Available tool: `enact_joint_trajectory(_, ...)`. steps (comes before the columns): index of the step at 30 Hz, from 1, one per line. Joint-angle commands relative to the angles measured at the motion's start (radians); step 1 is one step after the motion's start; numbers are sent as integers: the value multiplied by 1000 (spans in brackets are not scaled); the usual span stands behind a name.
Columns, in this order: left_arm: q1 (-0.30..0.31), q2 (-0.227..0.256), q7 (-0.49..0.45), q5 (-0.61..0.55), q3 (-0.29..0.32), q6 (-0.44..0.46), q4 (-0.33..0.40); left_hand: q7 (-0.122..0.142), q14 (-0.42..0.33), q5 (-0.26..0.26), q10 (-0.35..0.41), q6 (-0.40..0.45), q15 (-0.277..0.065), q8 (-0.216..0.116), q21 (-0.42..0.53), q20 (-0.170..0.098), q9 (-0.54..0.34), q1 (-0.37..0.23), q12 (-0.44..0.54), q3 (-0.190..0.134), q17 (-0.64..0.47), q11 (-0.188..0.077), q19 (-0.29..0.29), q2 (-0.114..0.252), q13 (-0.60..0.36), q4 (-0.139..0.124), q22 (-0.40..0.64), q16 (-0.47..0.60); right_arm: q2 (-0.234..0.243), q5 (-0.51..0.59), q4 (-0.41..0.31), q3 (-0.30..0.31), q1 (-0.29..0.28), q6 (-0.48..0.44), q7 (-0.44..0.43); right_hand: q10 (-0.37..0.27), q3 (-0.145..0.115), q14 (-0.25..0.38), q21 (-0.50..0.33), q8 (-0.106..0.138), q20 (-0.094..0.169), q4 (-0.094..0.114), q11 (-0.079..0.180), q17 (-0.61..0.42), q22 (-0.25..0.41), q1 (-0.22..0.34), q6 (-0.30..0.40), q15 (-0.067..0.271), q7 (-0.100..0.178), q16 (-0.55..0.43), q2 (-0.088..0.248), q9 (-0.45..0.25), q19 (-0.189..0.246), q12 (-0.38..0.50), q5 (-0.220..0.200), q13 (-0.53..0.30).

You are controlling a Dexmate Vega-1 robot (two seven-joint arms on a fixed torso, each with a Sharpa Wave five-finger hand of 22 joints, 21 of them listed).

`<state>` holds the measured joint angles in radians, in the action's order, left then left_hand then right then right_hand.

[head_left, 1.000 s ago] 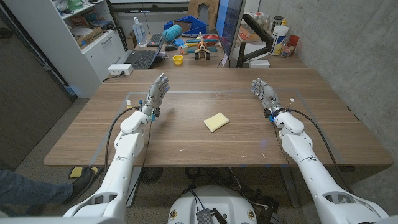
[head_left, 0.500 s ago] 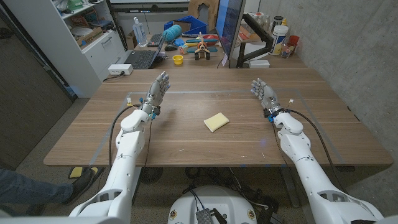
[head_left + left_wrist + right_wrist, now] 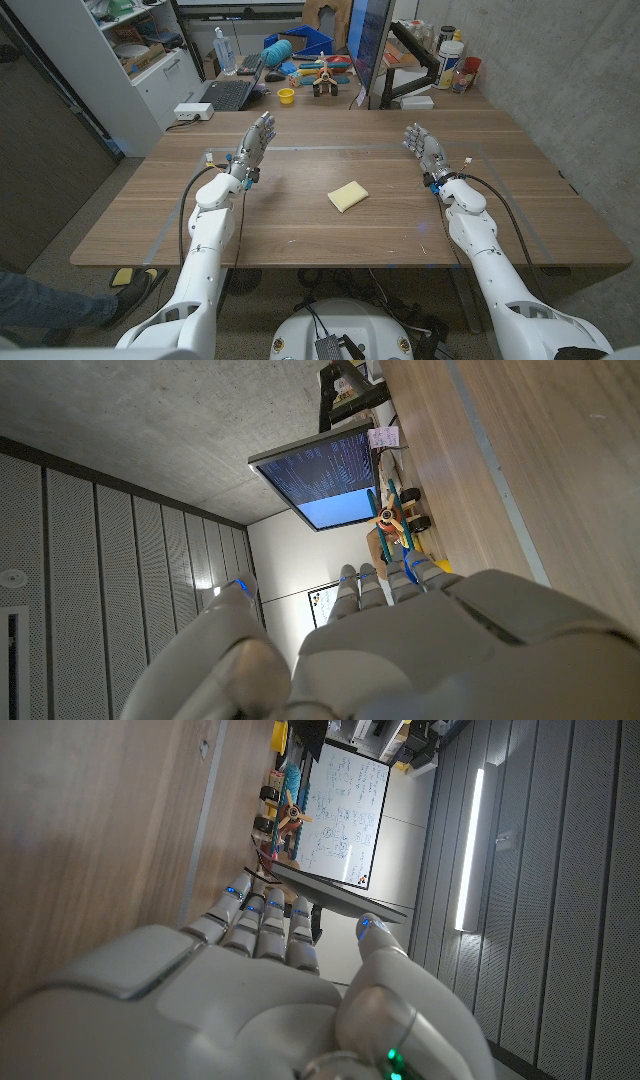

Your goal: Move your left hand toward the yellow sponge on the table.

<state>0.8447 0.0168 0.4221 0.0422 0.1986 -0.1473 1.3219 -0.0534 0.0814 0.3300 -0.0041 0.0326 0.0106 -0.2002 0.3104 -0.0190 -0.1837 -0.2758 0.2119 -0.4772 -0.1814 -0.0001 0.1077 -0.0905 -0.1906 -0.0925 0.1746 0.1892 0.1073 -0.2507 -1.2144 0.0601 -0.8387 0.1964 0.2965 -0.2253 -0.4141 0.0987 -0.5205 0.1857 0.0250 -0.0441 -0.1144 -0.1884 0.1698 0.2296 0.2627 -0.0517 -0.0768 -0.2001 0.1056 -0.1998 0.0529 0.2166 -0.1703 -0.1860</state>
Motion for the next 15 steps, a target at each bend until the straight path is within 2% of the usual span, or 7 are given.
enact_joint_trajectory(1, 9, -7, 7, -24, -3, -6, 24, -3, -2, 4, 2, 5, -1, -9, -4, 3, -4, -10, 4, -1, -3, -3, 4, 1, -3, 10, 2, 6, -14, 4, 18, 15, 11, 11, 11, -7, 5, 6, 1, 8, 0, -1, 1, -5, 5, 7, 1, 2, 3, -6, 4, -1, 7, 4, -3, -3)
enact_joint_trajectory(15, 22, -6, 21, -38, -16, -5, 68, 0, -3, 3, 3, 8, -3, -8, -13, 5, -4, -26, 3, -4, -2, -6, 8, 6, -3, 19, 2, 5, -18, 0, 11, 26, 6, 15, 11, -7, 8, 7, 6, 9, -1, -3, -1, -5, 5, 7, 1, 0, 4, -6, 5, 1, 9, 3, -3, -3)
